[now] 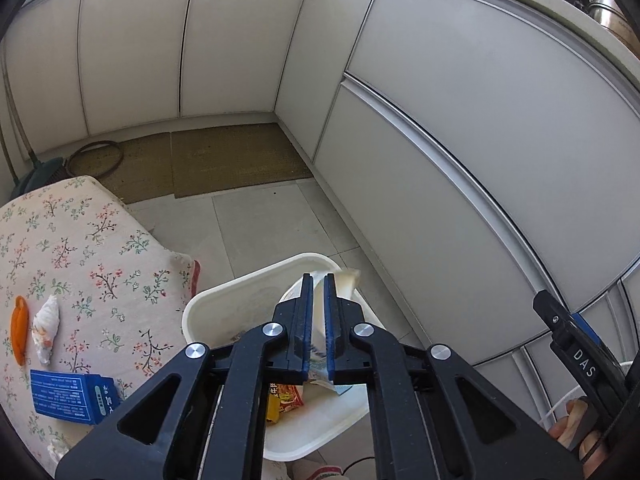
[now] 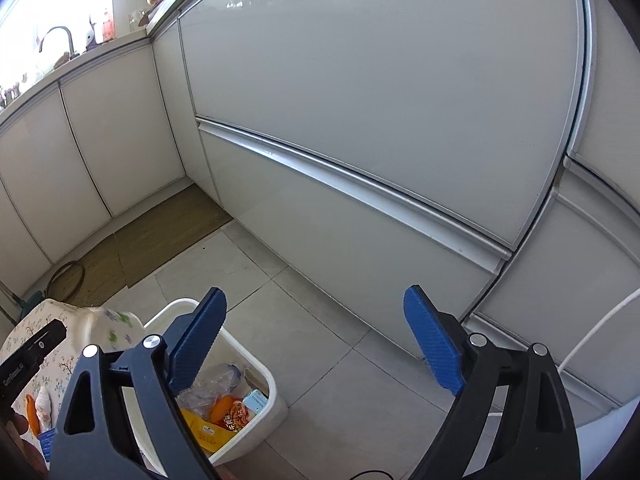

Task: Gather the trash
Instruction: 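Lower the white paper cup into the white bin and open the left gripper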

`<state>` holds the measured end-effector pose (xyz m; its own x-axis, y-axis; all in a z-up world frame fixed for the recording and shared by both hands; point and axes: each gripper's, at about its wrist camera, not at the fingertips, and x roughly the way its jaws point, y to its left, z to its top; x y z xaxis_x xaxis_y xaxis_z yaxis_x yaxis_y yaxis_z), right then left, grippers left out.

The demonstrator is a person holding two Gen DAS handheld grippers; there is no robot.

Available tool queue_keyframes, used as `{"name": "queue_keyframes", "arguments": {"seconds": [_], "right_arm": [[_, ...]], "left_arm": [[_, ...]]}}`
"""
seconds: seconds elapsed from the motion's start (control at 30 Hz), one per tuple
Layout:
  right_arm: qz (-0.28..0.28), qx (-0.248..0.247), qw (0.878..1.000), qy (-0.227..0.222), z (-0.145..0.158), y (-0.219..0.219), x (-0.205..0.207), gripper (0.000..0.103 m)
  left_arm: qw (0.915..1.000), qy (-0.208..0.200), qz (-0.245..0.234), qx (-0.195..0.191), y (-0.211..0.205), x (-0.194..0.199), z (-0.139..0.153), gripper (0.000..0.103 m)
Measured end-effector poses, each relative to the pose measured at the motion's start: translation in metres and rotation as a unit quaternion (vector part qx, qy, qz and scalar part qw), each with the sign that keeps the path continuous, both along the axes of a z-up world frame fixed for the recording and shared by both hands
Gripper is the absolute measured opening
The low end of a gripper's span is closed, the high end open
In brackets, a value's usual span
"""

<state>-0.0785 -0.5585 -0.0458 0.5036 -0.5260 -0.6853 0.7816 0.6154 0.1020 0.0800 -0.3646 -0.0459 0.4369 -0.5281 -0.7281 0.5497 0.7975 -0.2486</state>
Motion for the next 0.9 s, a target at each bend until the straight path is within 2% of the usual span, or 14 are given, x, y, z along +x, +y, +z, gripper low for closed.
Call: {"name": "queue_keyframes", "arguments": {"seconds": [0.03,0.07,0.1,0.23,0.5,0.8,0.9], "right_arm": [[0.0,-0.001,1.0,0.0,0.0,0.0,-0.001,0.088],[0.001,-0.002,1.0,0.0,0.001,0.0,-0.001,0.088],[0.002,-0.003,1.0,0.0,0.002,0.001,0.0,0.088],[0.008,-0.011,1.0,-0.002,0.004,0.008,0.002,0.089],[0.035,-0.027,0.999,0.005,0.006,0.032,0.014,0.089],[0.078,-0.06,0.995,0.008,0.008,0.08,0.033,0.095],[0.099,-0.072,0.992,0.01,0.008,0.1,0.041,0.096]], "left_arm": [[1.0,0.0,0.001,0.003,0.0,0.0,-0.001,0.02],[1.0,-0.001,0.003,0.006,0.001,0.0,-0.002,0.031],[1.0,-0.002,0.005,0.007,0.002,0.0,-0.002,0.034],[0.9998,0.0,0.012,0.014,0.008,-0.001,-0.003,0.038],[0.9979,-0.021,0.052,0.032,0.037,-0.002,-0.001,0.076],[0.992,-0.051,0.106,0.046,0.086,-0.003,0.003,0.079],[0.9899,-0.057,0.122,0.045,0.105,-0.003,0.006,0.083]]}}
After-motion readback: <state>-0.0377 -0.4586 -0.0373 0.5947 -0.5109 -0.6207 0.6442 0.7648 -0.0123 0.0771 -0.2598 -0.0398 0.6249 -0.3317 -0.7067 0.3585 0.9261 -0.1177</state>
